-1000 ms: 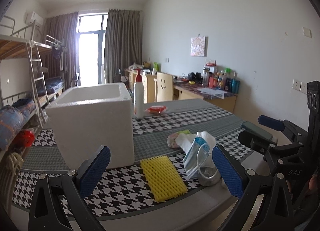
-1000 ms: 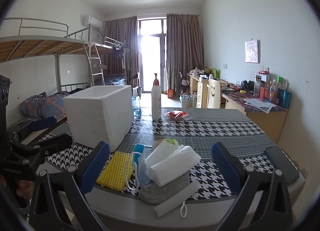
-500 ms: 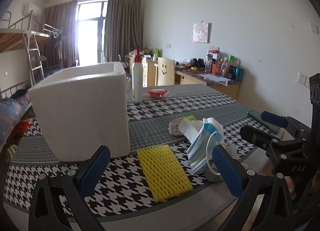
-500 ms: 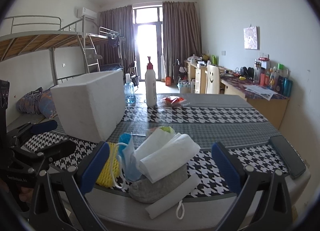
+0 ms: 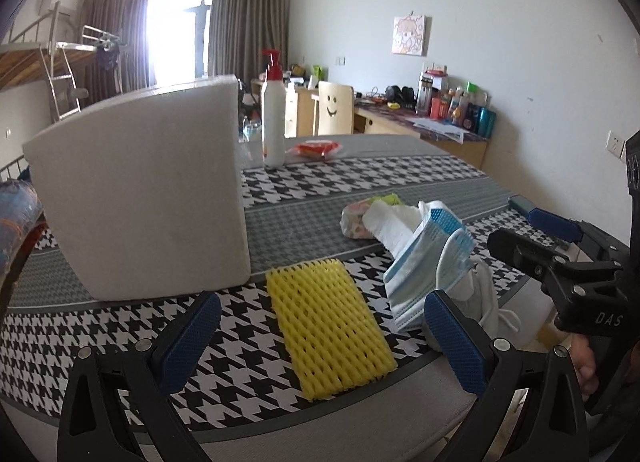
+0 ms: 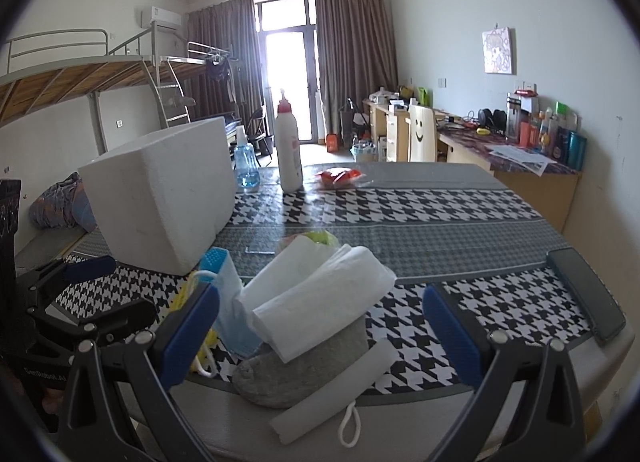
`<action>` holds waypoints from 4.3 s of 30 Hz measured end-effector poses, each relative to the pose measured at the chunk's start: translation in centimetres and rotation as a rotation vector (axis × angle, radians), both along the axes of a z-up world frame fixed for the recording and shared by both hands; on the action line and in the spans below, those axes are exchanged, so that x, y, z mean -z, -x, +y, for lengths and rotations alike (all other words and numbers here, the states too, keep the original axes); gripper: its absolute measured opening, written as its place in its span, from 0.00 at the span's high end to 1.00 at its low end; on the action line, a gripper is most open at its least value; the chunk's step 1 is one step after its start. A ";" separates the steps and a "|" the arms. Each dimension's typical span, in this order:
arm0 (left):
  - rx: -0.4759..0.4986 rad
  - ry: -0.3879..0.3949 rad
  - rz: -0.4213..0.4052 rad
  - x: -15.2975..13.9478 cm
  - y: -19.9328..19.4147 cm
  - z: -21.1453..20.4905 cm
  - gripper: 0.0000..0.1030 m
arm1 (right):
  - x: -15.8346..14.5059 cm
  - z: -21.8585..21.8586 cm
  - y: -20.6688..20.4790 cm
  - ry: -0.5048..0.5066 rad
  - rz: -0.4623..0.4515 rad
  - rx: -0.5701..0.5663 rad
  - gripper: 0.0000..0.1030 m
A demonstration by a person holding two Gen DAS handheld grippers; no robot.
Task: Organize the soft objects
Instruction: 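Close the left tool on the yellow foam net while the right tool grasps the white tissue, then lift the yellow net with the left tool while the right tool lifts the white tissue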
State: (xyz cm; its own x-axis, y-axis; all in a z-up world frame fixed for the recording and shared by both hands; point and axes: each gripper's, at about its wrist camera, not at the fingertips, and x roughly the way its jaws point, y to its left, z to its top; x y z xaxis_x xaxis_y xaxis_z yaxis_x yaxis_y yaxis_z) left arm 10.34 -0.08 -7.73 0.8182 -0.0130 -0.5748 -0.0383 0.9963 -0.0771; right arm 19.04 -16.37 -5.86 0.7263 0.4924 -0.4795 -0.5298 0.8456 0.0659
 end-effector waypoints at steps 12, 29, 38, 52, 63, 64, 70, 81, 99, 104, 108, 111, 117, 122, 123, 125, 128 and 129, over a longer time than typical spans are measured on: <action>0.016 0.006 0.078 1.9 -1.8 -0.4 0.08 | 1.1 0.0 -1.7 0.012 0.065 0.025 0.03; 0.014 -0.007 0.161 3.6 -3.2 -1.1 0.26 | 2.7 0.0 -3.3 -0.007 0.147 -0.003 0.14; 0.023 -0.023 0.177 4.0 -3.9 -1.2 0.36 | 3.2 0.8 -4.1 -0.014 0.202 -0.040 0.27; 0.060 -0.031 0.171 3.9 -3.5 -1.0 0.61 | 4.0 2.1 -4.4 0.025 0.258 -0.083 0.63; 0.100 0.003 0.131 3.2 -2.7 -0.7 0.78 | 2.5 1.7 -3.8 0.011 0.218 -0.089 0.88; 0.101 0.002 0.124 3.0 -2.6 -0.7 0.78 | 2.2 1.6 -3.7 0.005 0.212 -0.089 0.89; 0.101 0.000 0.086 1.6 -1.5 -0.3 0.78 | 0.4 1.7 -3.2 -0.009 0.168 -0.089 0.90; 0.118 -0.012 -0.008 -1.6 -0.2 0.1 0.78 | -2.7 1.5 -2.6 -0.044 0.090 -0.094 0.91; 0.118 -0.030 -0.090 -4.6 -0.6 0.4 0.78 | -4.9 1.1 -2.3 -0.078 0.024 -0.088 0.91; 0.119 -0.029 -0.112 -5.5 -0.7 0.3 0.78 | -5.5 1.1 -2.0 -0.084 0.005 -0.094 0.91; 0.122 -0.035 -0.127 -6.1 -0.8 0.2 0.78 | -5.9 1.2 -2.1 -0.088 -0.007 -0.089 0.91; 0.115 -0.039 -0.137 -6.6 -0.9 0.2 0.78 | -6.2 1.3 -2.1 -0.095 -0.014 -0.094 0.91; 0.115 -0.046 -0.162 -7.4 -1.2 0.2 0.78 | -6.9 1.5 -2.4 -0.107 -0.032 -0.094 0.90; 0.108 -0.054 -0.177 -7.9 -1.6 0.2 0.78 | -7.7 1.5 -2.7 -0.118 -0.051 -0.092 0.90; 0.107 -0.059 -0.180 -8.0 -1.7 0.1 0.78 | -7.8 1.6 -2.7 -0.119 -0.055 -0.093 0.90; 0.100 -0.062 -0.182 -8.2 -2.0 0.2 0.78 | -8.0 1.7 -2.8 -0.119 -0.058 -0.093 0.90; 0.093 -0.063 -0.185 -8.5 -2.5 0.1 0.78 | -8.4 1.8 -2.9 -0.124 -0.062 -0.093 0.90; 0.089 -0.061 -0.190 -8.6 -2.6 0.1 0.78 | -8.6 1.9 -3.0 -0.127 -0.065 -0.094 0.90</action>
State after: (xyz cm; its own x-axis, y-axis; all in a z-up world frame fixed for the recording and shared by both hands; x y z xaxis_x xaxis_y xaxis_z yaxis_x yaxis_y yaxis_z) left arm 12.91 0.05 0.91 0.9089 -0.0596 -0.4127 0.0590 0.9982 -0.0143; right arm 22.00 -14.49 2.74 0.7013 0.6135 -0.3629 -0.6131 0.7789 0.1320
